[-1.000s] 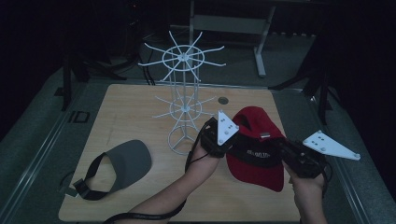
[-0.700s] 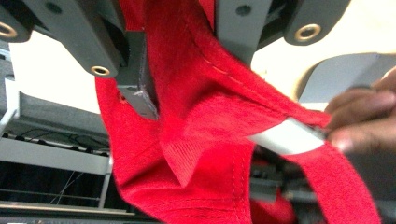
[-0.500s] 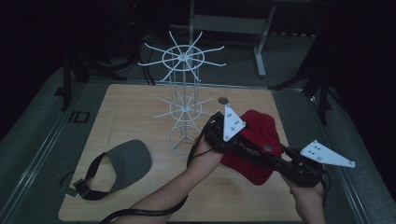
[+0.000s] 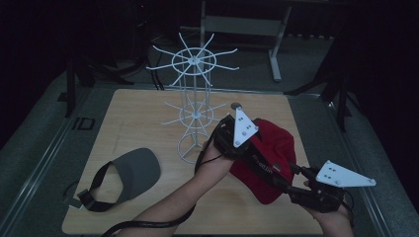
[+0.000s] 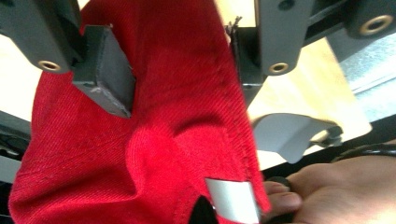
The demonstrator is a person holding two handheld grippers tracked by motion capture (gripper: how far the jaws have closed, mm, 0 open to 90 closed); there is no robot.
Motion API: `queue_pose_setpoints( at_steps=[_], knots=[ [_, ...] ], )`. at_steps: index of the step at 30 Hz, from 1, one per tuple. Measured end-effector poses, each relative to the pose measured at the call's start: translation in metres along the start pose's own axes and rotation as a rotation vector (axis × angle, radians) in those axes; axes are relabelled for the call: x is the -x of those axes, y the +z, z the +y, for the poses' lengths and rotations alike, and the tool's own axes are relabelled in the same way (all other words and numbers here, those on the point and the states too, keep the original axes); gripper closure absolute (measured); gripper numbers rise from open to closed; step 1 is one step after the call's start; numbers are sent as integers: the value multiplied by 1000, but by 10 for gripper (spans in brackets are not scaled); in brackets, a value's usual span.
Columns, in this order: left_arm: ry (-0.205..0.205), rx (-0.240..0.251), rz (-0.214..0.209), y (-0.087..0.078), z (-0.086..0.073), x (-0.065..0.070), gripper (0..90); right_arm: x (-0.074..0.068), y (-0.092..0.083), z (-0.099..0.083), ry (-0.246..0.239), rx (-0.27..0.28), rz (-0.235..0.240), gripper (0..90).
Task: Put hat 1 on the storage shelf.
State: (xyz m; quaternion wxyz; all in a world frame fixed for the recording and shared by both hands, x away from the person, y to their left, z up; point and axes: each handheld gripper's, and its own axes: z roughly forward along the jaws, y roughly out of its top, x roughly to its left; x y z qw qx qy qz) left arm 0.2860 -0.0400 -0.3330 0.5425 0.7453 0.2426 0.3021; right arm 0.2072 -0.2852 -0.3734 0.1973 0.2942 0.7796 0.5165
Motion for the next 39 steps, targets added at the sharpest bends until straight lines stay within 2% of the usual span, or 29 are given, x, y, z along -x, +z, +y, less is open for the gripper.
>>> queue_pose_setpoints(
  at_steps=[3, 4, 6, 7, 9, 11, 12, 13, 17, 20, 21, 24, 30, 34, 36, 37, 39],
  knots=[
    [-26, 9, 0, -3, -1, -6, 900, -2, -6, -1, -7, 0, 17, 412],
    [-18, 12, -7, -4, -2, -8, 900, -3, -8, -1, -12, 1, 16, 413],
    [14, 40, -54, -8, -4, -10, 900, -1, -14, 1, -4, 19, 24, 422],
    [36, 29, -40, -9, -5, -10, 900, 0, -17, 2, -3, 24, 19, 428],
    [20, 21, -74, -11, -8, -15, 900, 5, -22, 6, -10, 42, 7, 438],
    [21, 1, -85, -11, -11, -21, 900, 7, -24, 11, -34, 47, -28, 448],
    [18, 0, -113, -12, -13, -24, 900, 8, -24, 14, -47, 43, -44, 452],
    [24, 5, -150, -12, -15, -27, 900, 8, -23, 17, -58, 41, -51, 458],
    [29, -20, -168, -14, -18, -32, 900, 6, -13, 27, -109, 28, -43, 474],
    [0, -23, -216, -16, -16, -33, 900, 0, -2, 33, -156, 24, -41, 486],
    [2, -25, -241, -16, -15, -33, 900, -2, 2, 35, -173, 24, -41, 490],
    [3, -26, -277, -16, -12, -30, 900, -5, 12, 39, -207, 19, -51, 509],
    [22, -29, -300, -15, -7, -24, 900, -10, 23, 45, -259, 3, -46, 580],
    [7, -27, -316, -14, -8, -25, 900, -12, 28, 45, -280, -11, -52, 621],
    [2, -27, -323, -14, -9, -25, 900, -12, 30, 44, -289, -19, -61, 681],
    [-12, -23, -334, -14, -10, -25, 900, -12, 31, 44, -299, -21, -63, 682],
    [-8, -23, -333, -14, -11, -25, 900, -13, 32, 42, -311, -26, -70, 682]
  ],
)
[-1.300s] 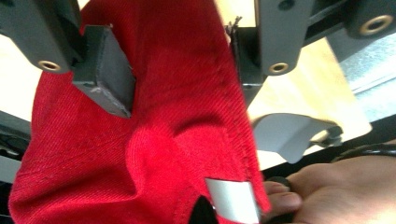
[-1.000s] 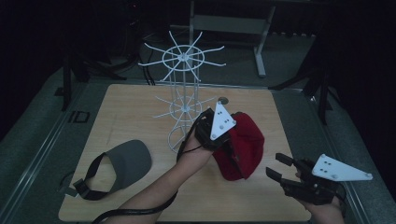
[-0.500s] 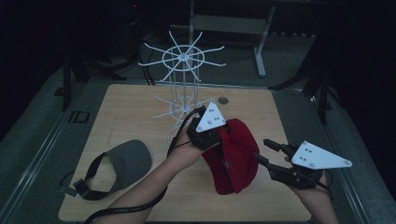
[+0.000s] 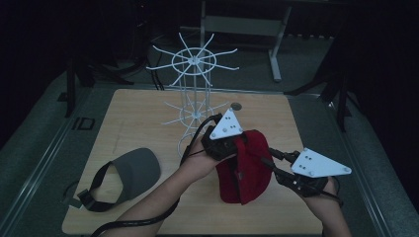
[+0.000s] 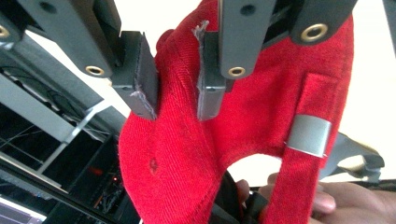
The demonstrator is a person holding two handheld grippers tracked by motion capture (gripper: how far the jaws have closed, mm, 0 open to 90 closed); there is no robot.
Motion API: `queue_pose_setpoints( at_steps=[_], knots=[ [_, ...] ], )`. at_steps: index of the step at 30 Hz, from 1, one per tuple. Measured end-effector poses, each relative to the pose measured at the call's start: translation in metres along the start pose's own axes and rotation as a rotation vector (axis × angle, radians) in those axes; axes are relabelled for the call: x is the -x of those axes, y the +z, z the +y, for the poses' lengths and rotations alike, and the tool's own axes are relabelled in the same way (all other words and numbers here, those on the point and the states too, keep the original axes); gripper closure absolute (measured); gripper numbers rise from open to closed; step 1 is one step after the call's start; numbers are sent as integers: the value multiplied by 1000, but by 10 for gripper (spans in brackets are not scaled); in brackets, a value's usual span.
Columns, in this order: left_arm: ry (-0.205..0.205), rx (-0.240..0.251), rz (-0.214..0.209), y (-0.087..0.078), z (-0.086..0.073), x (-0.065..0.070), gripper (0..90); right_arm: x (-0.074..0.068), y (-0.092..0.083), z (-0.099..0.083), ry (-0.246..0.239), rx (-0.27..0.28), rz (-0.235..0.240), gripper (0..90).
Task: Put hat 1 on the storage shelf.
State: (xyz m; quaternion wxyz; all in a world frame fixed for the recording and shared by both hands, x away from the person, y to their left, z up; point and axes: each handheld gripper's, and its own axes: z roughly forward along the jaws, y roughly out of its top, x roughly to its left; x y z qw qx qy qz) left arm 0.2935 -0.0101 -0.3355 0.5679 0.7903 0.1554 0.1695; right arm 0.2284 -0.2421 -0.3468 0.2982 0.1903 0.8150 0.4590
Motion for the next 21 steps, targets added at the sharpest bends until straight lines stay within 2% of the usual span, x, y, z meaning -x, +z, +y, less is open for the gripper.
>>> queue_pose_setpoints(
  at_steps=[3, 6, 10, 13, 16, 18, 21],
  knots=[
    [0, -9, -1, 1, 0, 1, 900, -3, 3, -1, -24, -19, -16, 700],
    [16, -14, -5, 2, -1, 2, 900, -3, 4, -1, -26, -36, -27, 853],
    [2, -4, -15, 1, -3, -2, 900, -1, 1, 0, 17, -22, -20, 880],
    [-7, 5, -24, -1, -5, -5, 900, 3, -5, 2, 66, 20, 13, 883],
    [2, 13, -25, -2, -8, -5, 900, 7, -11, 4, 103, 57, 41, 884],
    [-10, 30, -34, -3, -9, -4, 900, 10, -15, 5, 127, 79, 61, 885],
    [-7, 56, -49, -5, -11, -4, 895, 15, -19, 6, 165, 113, 80, 885]
  ],
)
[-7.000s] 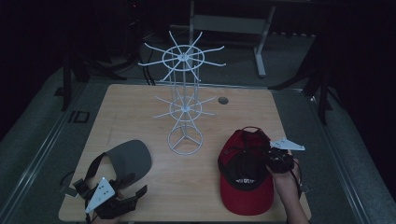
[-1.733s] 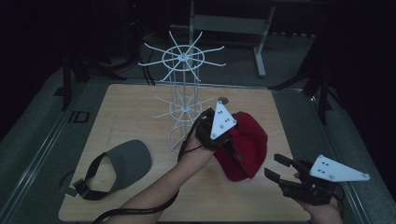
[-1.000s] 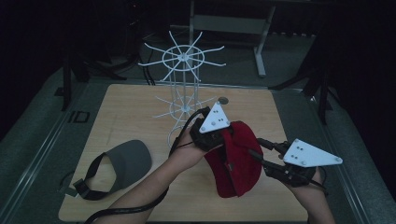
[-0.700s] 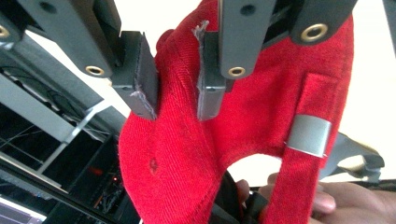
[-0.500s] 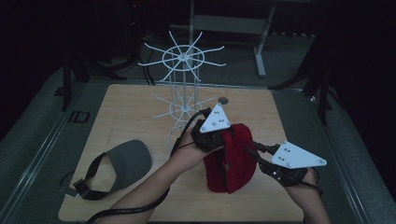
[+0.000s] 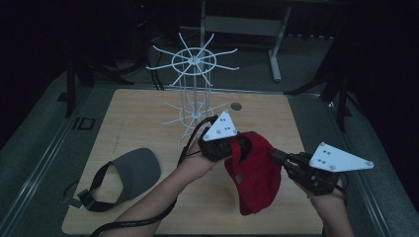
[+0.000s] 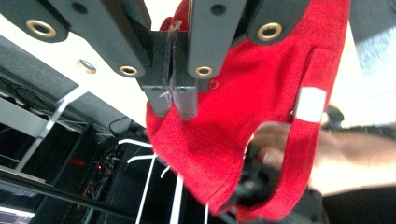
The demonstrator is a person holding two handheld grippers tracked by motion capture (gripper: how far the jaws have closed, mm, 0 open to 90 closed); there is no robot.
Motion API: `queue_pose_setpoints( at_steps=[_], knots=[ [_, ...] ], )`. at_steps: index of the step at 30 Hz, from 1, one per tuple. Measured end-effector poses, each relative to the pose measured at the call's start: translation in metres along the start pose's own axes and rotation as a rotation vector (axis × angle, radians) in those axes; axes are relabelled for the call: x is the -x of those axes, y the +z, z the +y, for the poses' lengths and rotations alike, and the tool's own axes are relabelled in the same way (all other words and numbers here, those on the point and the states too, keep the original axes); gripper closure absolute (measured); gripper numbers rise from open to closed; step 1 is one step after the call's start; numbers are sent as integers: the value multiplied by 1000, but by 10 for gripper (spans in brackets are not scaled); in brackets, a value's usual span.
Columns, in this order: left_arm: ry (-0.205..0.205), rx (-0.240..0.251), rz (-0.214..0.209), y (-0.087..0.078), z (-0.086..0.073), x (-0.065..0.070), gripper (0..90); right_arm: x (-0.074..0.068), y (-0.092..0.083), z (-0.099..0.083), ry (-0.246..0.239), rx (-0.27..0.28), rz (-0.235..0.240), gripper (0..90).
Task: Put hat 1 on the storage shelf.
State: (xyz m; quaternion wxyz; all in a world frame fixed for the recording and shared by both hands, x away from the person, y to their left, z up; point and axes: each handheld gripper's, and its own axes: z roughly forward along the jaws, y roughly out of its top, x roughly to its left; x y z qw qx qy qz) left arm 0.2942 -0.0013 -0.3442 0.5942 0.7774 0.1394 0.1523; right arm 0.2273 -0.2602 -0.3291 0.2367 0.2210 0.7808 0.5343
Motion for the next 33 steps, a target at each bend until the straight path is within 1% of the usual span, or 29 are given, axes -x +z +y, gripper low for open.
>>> queue_pose_setpoints(
  at_steps=[1, 2, 3, 5, 6, 7, 8, 9, 10, 11, 12, 13, 15, 17, 19, 20, 22, 23, 24, 25, 28, 29, 31, 33],
  knots=[
    [6, 12, -10, -1, 0, 0, 889, 1, -1, 1, 10, 5, 2, 885],
    [12, 20, -4, -2, -1, 1, 864, 2, -3, 2, 19, 15, 10, 885],
    [26, 17, 6, -3, -1, 1, 816, 2, -5, 2, 27, 26, 13, 885],
    [35, 32, -14, -6, -3, 1, 760, 3, -9, 5, 32, 40, 9, 885],
    [39, 31, -4, -8, -4, 2, 706, 4, -11, 6, 37, 49, 6, 885],
    [40, 34, -5, -10, -4, 2, 687, 5, -12, 7, 41, 53, -2, 885],
    [42, 48, -13, -13, -6, 1, 660, 6, -14, 8, 42, 59, -4, 885],
    [42, 53, -1, -16, -7, 2, 629, 7, -15, 10, 53, 72, -7, 885],
    [44, 47, 22, -19, -8, 2, 601, 8, -16, 11, 56, 77, -16, 885],
    [45, 53, 34, -22, -10, 1, 585, 9, -17, 13, 56, 80, -26, 884],
    [50, 57, 51, -25, -13, 1, 584, 11, -19, 14, 67, 91, -33, 885],
    [45, 56, 72, -28, -15, 0, 568, 13, -20, 16, 71, 98, -37, 885],
    [21, 66, 77, -35, -21, -2, 556, 16, -24, 19, 86, 113, -56, 885],
    [4, 65, 80, -41, -28, -2, 556, 19, -27, 22, 93, 123, -74, 885],
    [-1, 67, 86, -45, -35, 0, 556, 22, -30, 26, 105, 132, -89, 885],
    [0, 60, 89, -47, -38, 2, 556, 24, -31, 28, 112, 139, -95, 885],
    [8, 53, 96, -51, -46, 6, 556, 27, -32, 32, 119, 151, -121, 884],
    [14, 41, 96, -53, -49, 8, 557, 28, -33, 34, 122, 157, -136, 884],
    [18, 34, 96, -54, -54, 10, 557, 29, -33, 37, 116, 160, -148, 884],
    [13, 24, 92, -56, -59, 12, 557, 30, -33, 40, 113, 163, -161, 884],
    [-15, -5, 77, -61, -76, 16, 557, 33, -31, 51, 91, 163, -199, 884],
    [-25, -10, 75, -63, -81, 17, 558, 35, -30, 55, 90, 162, -202, 884],
    [-42, -19, 73, -66, -92, 18, 558, 37, -27, 62, 82, 164, -227, 884],
    [-63, -14, 78, -70, -102, 19, 560, 41, -24, 69, 85, 167, -240, 884]
  ],
)
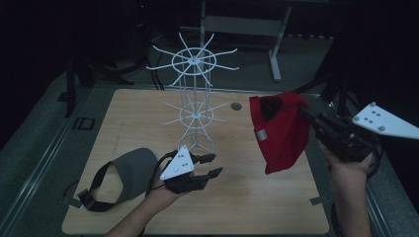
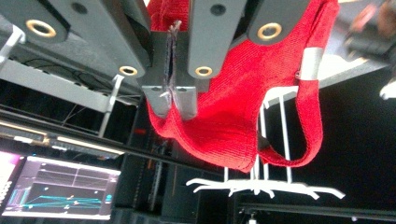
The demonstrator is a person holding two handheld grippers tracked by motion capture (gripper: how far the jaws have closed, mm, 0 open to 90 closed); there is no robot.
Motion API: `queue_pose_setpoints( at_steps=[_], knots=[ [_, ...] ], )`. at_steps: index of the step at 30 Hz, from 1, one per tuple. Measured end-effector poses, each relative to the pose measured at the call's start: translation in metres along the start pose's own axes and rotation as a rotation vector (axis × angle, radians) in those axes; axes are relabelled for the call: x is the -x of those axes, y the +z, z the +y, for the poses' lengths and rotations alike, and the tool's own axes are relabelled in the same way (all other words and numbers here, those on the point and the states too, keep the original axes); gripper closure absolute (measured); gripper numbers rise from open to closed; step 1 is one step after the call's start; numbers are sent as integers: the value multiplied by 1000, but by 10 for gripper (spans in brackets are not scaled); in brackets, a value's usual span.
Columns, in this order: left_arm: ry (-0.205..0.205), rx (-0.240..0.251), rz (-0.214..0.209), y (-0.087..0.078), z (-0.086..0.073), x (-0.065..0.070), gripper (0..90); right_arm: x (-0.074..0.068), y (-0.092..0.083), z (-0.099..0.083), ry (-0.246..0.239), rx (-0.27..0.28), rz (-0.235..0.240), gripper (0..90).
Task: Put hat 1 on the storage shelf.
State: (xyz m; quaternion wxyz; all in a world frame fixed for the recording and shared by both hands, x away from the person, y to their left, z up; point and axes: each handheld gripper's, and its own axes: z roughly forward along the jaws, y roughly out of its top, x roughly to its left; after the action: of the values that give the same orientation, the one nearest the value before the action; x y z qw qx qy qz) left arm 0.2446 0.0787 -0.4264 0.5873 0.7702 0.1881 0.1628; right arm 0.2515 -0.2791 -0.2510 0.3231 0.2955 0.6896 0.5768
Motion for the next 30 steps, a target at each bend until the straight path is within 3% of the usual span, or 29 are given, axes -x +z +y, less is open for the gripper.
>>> queue_pose_setpoints(
  at_steps=[9, 15, 23, 30],
  knots=[
    [-52, 9, 14, -9, -29, 2, 564, 14, 27, 19, 63, 36, -31, 884],
    [-67, 29, 19, -14, -32, 1, 563, 16, 47, 30, 78, 31, -35, 883],
    [-47, 20, 20, -13, -32, 3, 562, 16, 70, 42, 88, 15, -28, 883],
    [-42, 21, 30, -15, -35, 4, 562, 9, 86, 37, 67, -31, -16, 883]
  ],
)
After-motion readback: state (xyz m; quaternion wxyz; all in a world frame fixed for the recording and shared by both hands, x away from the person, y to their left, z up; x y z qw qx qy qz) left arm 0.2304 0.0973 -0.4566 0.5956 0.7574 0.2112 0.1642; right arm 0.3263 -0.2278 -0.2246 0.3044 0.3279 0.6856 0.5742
